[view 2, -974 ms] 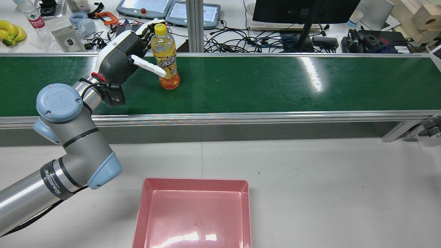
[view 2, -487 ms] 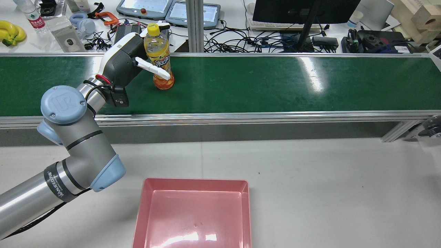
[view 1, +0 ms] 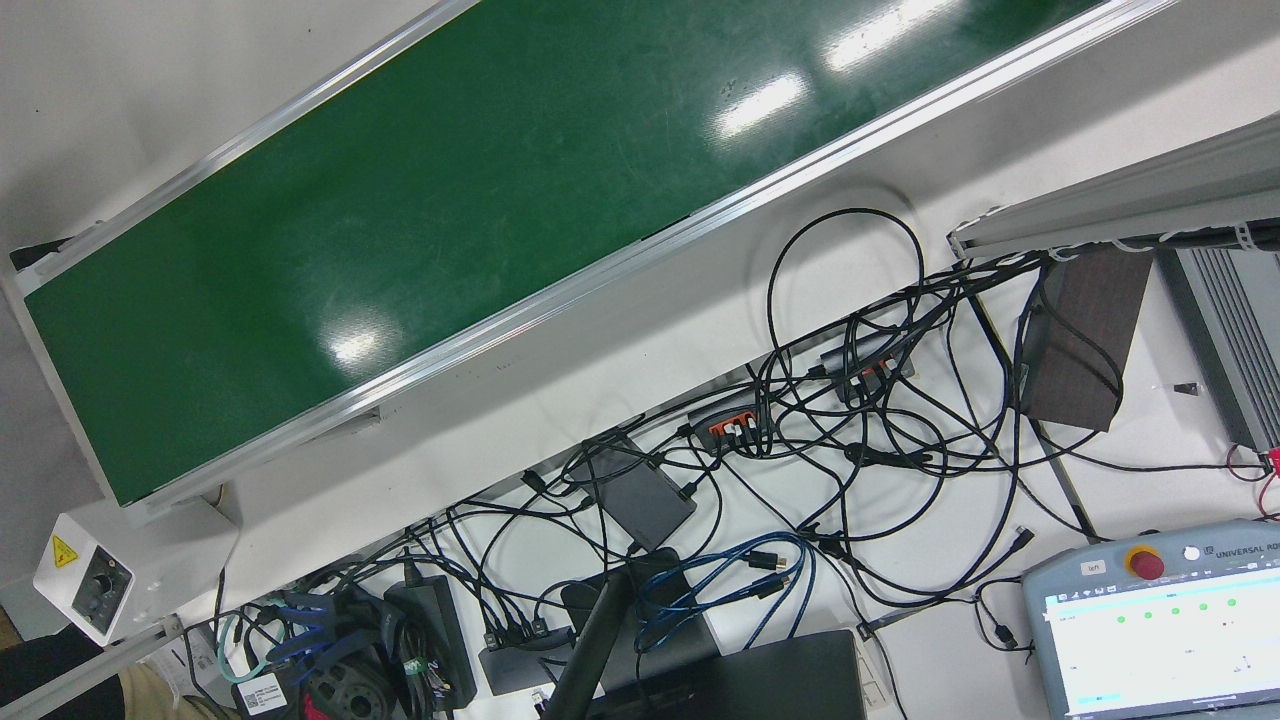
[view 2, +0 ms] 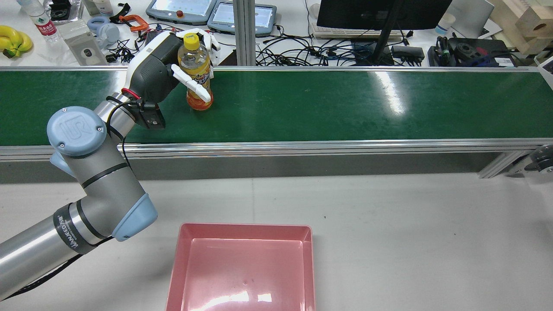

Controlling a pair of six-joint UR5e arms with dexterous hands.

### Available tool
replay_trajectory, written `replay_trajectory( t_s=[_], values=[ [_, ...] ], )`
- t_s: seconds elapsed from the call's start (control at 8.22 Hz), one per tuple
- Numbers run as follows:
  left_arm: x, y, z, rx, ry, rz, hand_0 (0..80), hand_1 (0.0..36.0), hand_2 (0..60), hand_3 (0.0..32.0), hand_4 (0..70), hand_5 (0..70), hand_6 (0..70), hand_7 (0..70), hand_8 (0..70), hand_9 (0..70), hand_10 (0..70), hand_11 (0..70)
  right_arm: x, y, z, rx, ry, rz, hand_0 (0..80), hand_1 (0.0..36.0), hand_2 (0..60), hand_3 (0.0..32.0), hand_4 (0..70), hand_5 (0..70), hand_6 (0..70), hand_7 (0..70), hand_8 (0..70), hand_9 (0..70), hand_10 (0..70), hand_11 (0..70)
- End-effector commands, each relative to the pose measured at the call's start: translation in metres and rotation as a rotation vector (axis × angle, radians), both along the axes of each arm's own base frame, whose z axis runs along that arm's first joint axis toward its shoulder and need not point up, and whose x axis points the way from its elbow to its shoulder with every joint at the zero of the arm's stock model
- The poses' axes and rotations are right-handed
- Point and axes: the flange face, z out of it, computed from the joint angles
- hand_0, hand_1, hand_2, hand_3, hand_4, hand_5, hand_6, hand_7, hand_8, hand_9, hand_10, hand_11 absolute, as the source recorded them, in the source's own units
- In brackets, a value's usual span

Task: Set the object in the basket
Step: 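Close the left hand fingers around the juice bottle's upper body, then lift the bottle off the belt and carry it over the pink tray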

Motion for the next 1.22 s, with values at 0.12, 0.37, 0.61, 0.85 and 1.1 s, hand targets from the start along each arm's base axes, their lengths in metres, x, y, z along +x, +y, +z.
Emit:
replay_trajectory(
  t_s=[0.12,0.37,0.61,0.85,1.1],
  values=[
    [-0.014,0.014,-0.04,-0.018,-0.014,-0.024,80.0,11.6,34.8,0.0,70.0,70.0,70.0,70.0,70.0,70.0,70.0,70.0,0.001,0.0,-0.001,0.002,0.0,0.002,0.0,0.0,0.0,0.0,0.0,0.0,0.0,0.0,0.0,0.0,0.0,0.0],
    [-0.021,0.022,-0.062,-0.016,-0.02,-0.02,76.6,11.4,42.1,0.0,70.0,70.0,70.0,70.0,70.0,70.0,70.0,70.0,0.001,0.0,-0.001,0.002,0.0,0.002,0.0,0.0,0.0,0.0,0.0,0.0,0.0,0.0,0.0,0.0,0.0,0.0],
    [-0.026,0.034,-0.071,-0.003,-0.012,-0.003,77.5,12.5,43.4,0.0,70.0,70.0,70.0,70.0,70.0,70.0,70.0,70.0,0.002,0.0,-0.001,0.002,0.0,0.003,0.0,0.0,0.0,0.0,0.0,0.0,0.0,0.0,0.0,0.0,0.0,0.0],
    [-0.019,0.063,-0.087,0.039,-0.009,0.074,75.3,13.7,48.5,0.0,70.0,70.0,70.0,70.0,70.0,70.0,70.0,70.0,0.002,0.0,-0.002,0.003,-0.002,0.003,0.0,0.0,0.0,0.0,0.0,0.0,0.0,0.0,0.0,0.0,0.0,0.0],
    [-0.008,0.115,-0.11,0.113,-0.066,0.148,73.0,12.5,41.6,0.0,70.0,70.0,70.0,70.0,70.0,70.0,70.0,70.0,0.002,0.0,-0.002,0.003,-0.002,0.003,0.0,0.0,0.0,0.0,0.0,0.0,0.0,0.0,0.0,0.0,0.0,0.0]
  ],
)
